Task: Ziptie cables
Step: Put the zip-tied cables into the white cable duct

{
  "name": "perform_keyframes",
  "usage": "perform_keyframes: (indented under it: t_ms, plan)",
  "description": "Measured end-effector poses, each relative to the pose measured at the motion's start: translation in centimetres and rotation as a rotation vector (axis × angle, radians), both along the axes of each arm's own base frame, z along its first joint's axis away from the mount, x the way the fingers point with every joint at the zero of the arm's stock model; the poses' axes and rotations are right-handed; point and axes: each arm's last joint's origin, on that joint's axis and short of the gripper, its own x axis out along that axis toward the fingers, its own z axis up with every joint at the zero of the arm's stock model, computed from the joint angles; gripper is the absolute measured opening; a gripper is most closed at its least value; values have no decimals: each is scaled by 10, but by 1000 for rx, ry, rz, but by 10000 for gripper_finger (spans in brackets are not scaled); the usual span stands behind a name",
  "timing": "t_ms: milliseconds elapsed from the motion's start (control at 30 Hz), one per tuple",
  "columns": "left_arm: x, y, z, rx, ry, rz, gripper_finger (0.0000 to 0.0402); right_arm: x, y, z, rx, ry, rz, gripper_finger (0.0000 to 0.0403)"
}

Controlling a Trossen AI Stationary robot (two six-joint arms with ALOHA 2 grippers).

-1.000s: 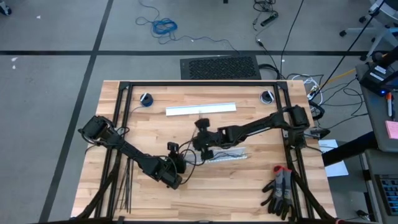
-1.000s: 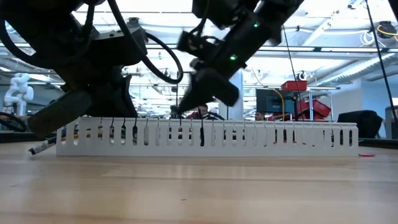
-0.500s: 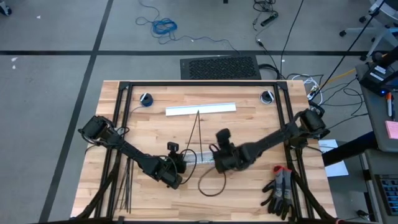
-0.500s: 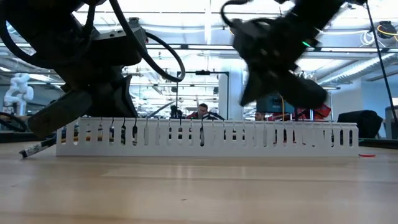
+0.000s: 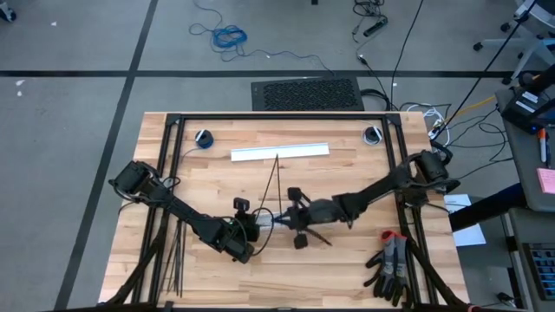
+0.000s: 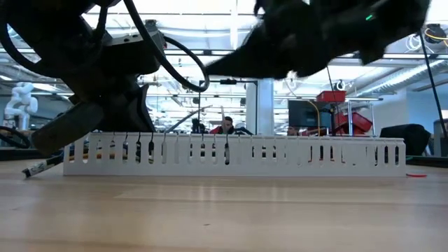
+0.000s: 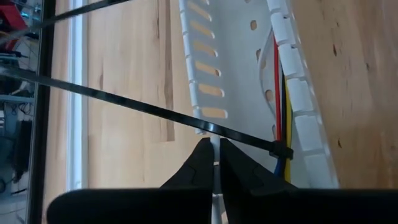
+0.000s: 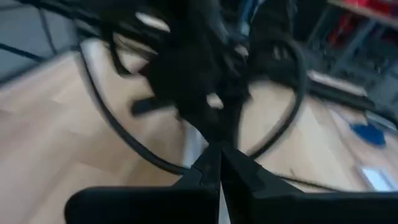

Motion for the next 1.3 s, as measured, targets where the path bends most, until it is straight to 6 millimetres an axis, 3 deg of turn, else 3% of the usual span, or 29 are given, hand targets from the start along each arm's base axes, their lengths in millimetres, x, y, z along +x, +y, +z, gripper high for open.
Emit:
perform_keyframes:
  t_ms: [167, 467, 633, 1100, 1300]
  plan:
    - [1, 0, -1, 81, 47, -99, 14, 22, -16, -17, -13, 152, -19, 0]
    - [1, 0, -1, 167, 133, -233, 9, 59, -15, -20, -64, 224, 69, 0]
    - [1, 0, -1, 186, 154, -265, 8, 64, -18, -16, -116, 246, 86, 0]
    - [2, 0, -1, 186, 158, -278, 7, 67, -52, -18, -133, 288, 112, 0]
    - [2, 0, -1, 182, 154, -277, 7, 71, -54, -18, -112, 246, 139, 0]
